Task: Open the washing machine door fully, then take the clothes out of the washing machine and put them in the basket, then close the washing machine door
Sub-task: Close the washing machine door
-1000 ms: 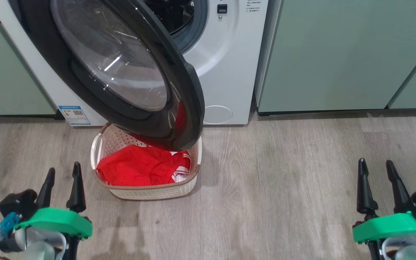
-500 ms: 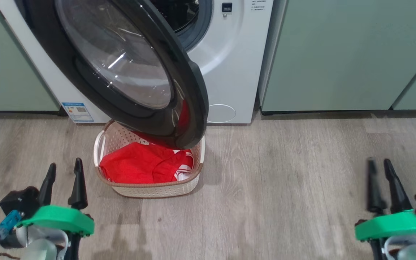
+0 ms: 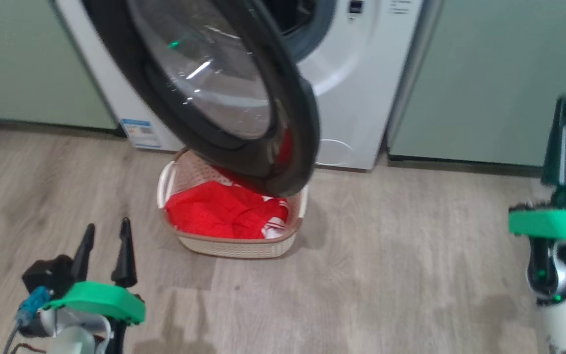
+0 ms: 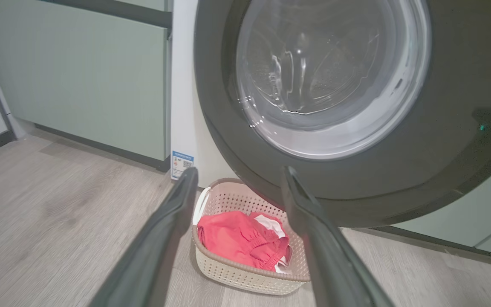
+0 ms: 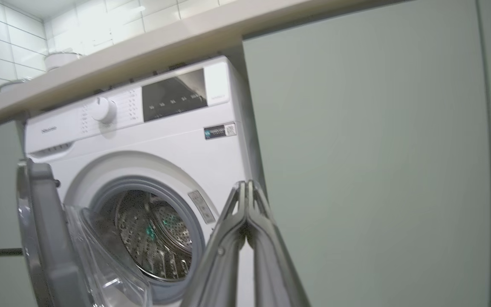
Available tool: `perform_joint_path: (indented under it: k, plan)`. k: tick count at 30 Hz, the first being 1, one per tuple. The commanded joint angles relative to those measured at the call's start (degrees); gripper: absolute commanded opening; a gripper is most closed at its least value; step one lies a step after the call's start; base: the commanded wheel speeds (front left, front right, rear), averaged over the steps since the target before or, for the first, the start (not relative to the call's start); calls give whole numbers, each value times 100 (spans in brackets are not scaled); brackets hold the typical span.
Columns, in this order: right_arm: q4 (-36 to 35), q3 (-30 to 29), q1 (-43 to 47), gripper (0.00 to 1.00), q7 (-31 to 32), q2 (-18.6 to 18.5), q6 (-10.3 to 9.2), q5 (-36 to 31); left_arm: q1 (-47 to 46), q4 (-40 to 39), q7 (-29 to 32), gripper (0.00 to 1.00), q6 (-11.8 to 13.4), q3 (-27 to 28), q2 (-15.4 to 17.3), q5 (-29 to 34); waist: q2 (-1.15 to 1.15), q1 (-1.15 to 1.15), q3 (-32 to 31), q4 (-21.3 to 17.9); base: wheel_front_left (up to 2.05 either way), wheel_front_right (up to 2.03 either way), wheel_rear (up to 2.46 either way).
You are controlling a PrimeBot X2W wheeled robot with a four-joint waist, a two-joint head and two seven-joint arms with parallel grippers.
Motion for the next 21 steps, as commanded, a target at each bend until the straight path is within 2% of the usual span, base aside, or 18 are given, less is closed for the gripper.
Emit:
perform_joint_path:
  k: [1,6,7,13,14,16,21]
  plan:
    - [-365,293,-388,0,-36,-111,-4,66,-192,-124,-38,100,-35,95,31,63,0,0,-13,321,0,0,0]
    - [-548,734,-735,0,-36,-180,-4,76,-233,-64,-38,100,-35,-67,-27,81,0,0,-32,698,0,0,0]
    - [-584,1032,-889,0,-36,-194,-4,72,-239,-27,-38,100,-35,-130,-48,85,0,0,-37,888,0,0,0]
    - [-365,2155,-1267,0,-36,-161,-4,109,-254,36,-38,100,-35,-290,-106,107,0,0,-46,1375,0,0,0]
    - [-365,2155,-1267,0,-36,-161,-4,109,-254,36,-38,100,-35,-290,-106,107,0,0,-46,1375,0,0,0]
    - [-37,2780,-1349,0,-36,-161,-4,101,-273,56,-38,100,-35,-358,-124,122,0,0,-48,1567,0,0,0]
    - [793,3424,-1295,0,-36,-75,-4,212,-308,71,-38,100,-35,-452,-151,115,0,0,-31,1767,0,0,0]
